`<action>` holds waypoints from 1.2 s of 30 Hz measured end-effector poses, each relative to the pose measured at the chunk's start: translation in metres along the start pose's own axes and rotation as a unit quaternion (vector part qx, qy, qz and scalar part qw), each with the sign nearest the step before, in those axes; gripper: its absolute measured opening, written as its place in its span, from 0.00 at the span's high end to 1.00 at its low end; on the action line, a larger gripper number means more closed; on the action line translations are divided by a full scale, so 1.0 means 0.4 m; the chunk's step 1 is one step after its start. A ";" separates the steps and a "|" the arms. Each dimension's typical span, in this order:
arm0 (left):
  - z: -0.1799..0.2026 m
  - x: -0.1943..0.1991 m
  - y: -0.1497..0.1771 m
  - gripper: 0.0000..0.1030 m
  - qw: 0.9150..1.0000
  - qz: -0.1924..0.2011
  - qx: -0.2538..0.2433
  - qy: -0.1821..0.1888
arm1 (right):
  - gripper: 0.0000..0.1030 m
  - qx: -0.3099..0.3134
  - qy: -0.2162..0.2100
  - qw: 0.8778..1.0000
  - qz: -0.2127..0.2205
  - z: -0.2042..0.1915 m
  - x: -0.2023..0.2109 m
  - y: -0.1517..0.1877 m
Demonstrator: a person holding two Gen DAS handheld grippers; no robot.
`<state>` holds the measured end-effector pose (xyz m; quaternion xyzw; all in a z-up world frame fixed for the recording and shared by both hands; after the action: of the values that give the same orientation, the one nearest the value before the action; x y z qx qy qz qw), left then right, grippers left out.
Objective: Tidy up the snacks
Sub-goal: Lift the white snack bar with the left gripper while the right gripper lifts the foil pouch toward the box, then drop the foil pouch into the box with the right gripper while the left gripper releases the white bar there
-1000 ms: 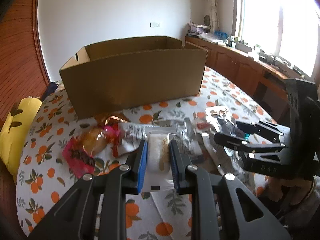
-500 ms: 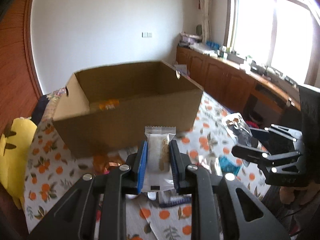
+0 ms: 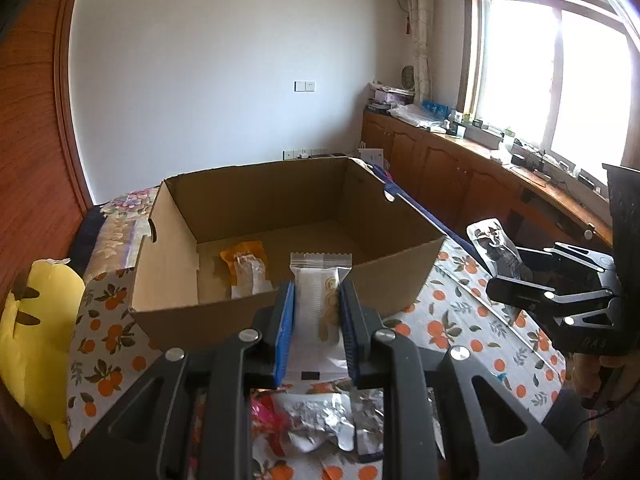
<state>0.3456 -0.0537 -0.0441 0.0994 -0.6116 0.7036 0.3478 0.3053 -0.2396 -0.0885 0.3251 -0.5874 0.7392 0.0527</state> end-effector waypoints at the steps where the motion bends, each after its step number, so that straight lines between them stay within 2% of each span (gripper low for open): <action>1: -0.008 -0.009 -0.006 0.80 1.000 0.000 0.000 0.000 | 0.42 0.001 0.000 1.000 0.000 -0.001 -0.007 -0.006; 22: -0.133 -0.151 -0.131 0.80 1.000 0.022 0.011 0.001 | 0.42 0.008 -0.020 1.000 -0.001 0.015 -0.204 -0.139; 30: -0.171 -0.207 -0.139 0.80 0.999 0.012 0.029 -0.009 | 0.42 0.009 -0.029 1.000 0.002 0.026 -0.274 -0.182; 36: -0.196 -0.238 -0.122 0.80 0.999 -0.005 0.033 -0.024 | 0.41 0.011 -0.031 0.999 -0.010 0.011 -0.327 -0.182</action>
<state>0.4681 -0.0154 -0.0774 0.1308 -0.5955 0.7194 0.3327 0.4431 -0.1815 -0.0984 0.3543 -0.5773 0.7347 0.0382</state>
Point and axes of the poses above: each gripper's, at about its wrist camera, not at the fingertips, and x roughly against the way its jaws point, z to its right, y to its underside, the point moved 5 cm from there along -x, roughly the way its jaws point, and after that the axes turned 11 degrees about x, right-handed, at the moved point
